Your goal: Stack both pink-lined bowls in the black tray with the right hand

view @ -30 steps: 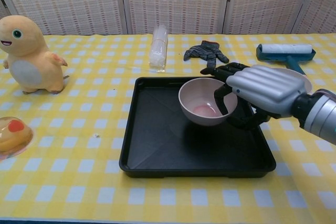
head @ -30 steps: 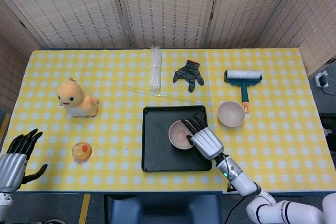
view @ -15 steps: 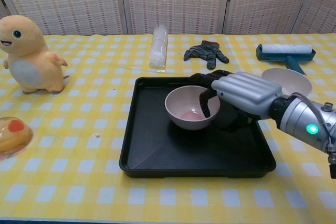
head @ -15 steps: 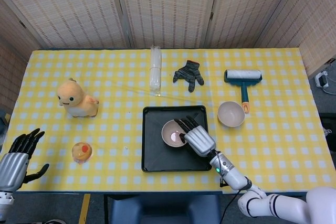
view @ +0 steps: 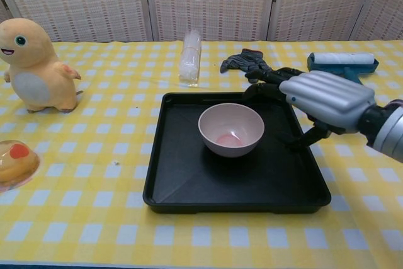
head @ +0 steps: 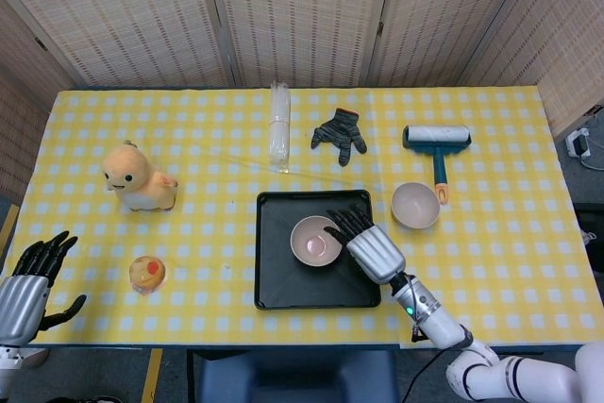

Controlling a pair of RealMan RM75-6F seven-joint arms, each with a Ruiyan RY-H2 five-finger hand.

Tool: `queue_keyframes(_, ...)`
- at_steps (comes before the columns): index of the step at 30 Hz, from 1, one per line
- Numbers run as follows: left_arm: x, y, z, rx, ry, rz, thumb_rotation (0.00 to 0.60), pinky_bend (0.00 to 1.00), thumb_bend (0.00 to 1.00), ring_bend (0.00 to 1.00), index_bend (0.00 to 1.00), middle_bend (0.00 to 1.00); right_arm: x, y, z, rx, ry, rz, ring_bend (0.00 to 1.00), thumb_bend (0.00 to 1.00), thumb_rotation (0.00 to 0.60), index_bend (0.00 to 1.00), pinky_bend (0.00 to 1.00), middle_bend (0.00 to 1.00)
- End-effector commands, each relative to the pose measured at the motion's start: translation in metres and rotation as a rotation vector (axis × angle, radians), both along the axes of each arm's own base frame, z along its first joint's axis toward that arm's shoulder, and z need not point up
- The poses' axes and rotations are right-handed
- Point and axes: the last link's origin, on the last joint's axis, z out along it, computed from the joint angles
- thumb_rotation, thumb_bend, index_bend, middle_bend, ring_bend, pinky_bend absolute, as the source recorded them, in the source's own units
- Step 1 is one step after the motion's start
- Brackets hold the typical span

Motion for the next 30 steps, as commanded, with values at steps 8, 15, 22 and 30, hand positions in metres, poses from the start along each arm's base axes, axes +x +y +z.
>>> queue_keyframes(8, 0.002, 0.001, -0.005, -0.005, 0.015, 0.003, 0.600, 0.11, 0.32, 0.12, 0.00, 0.08, -0.059, -0.003, 0.078, -0.198, 0.001, -0.164, 0.00, 0.44, 0.600, 0.20, 0.00, 0.00)
queue_keyframes(15, 0.003, 0.003, -0.014, -0.042, 0.027, 0.006, 0.600, 0.11, 0.32, 0.12, 0.00, 0.08, -0.092, -0.007, 0.086, -0.208, 0.046, -0.262, 0.00, 0.44, 0.600, 0.26, 0.00, 0.00)
queue_keyframes(22, 0.002, 0.004, -0.015, -0.044, 0.031, 0.009, 0.600, 0.11, 0.32, 0.12, 0.00, 0.08, -0.112, -0.015, 0.072, -0.175, 0.093, -0.310, 0.00, 0.44, 0.600, 0.32, 0.00, 0.00)
queue_keyframes(30, 0.001, 0.004, -0.017, -0.057, 0.036, 0.015, 0.600, 0.11, 0.32, 0.12, 0.00, 0.08, -0.120, -0.033, 0.056, -0.163, 0.101, -0.351, 0.00, 0.44, 0.600, 0.39, 0.00, 0.00)
